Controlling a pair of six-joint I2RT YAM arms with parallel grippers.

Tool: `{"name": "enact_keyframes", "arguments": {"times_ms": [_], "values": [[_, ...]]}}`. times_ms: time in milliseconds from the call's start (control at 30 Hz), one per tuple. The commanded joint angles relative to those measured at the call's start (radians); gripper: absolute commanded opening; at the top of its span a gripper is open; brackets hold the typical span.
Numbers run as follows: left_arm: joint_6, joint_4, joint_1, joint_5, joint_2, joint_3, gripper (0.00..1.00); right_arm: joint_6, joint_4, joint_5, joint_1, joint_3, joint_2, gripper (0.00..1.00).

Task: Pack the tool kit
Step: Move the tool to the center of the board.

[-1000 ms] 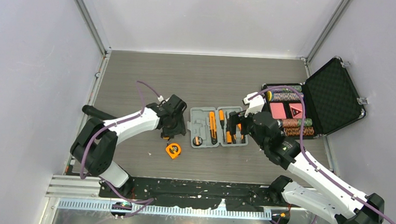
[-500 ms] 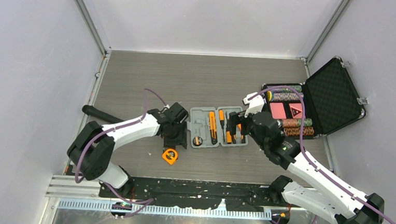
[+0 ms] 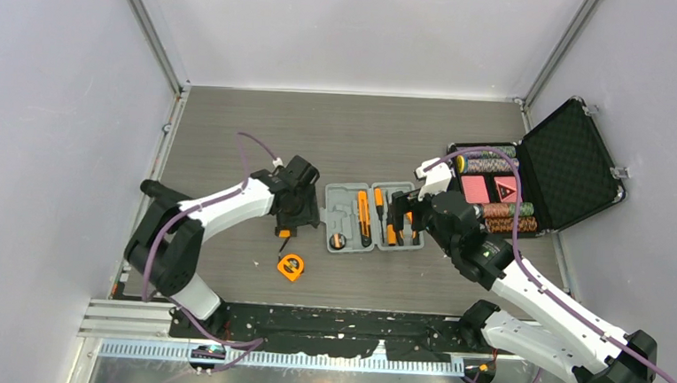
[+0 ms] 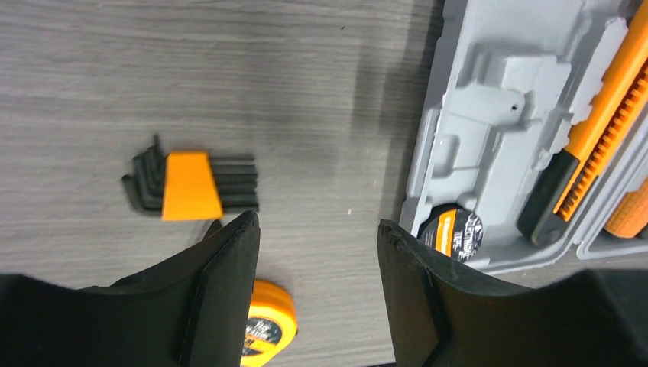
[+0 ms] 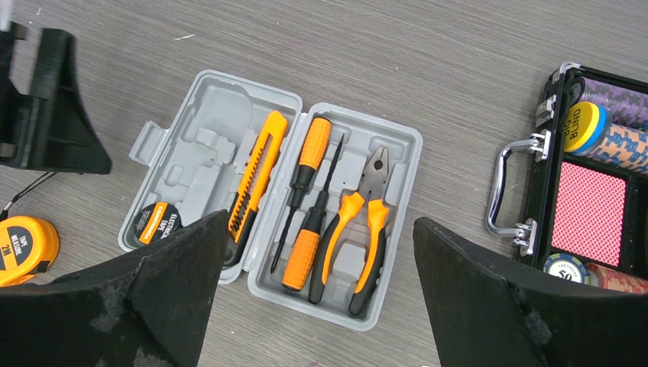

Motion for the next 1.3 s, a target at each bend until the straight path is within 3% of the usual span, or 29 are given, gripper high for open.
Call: {"name": "enact_keyframes", "arguments": {"times_ms": [0, 367, 767, 1067, 1267], "values": [[0.009, 0.093, -0.003, 0.048, 0.088, 0.055, 0.59, -0.001, 0.017, 0.005, 0.000, 0.041, 0.002, 0.95], [0.014, 0.096, 0.016, 0.056, 0.161, 0.030, 0.60, 0.000, 0.016, -0.001, -0.001, 0.041, 0.015, 0.94], [0.054, 0.062, 0.161, -0.027, 0.035, -0.071, 0.59, 0.001, 0.016, -0.008, 0.000, 0.044, 0.017, 0.94], [0.044, 0.017, 0.184, -0.073, -0.077, -0.078, 0.60, 0.000, 0.015, -0.006, 0.000, 0.043, 0.013, 0.94], [-0.027, 0.053, 0.190, -0.152, -0.185, -0.121, 0.67, -0.001, 0.016, -0.007, 0.000, 0.042, 0.012, 0.94]]}}
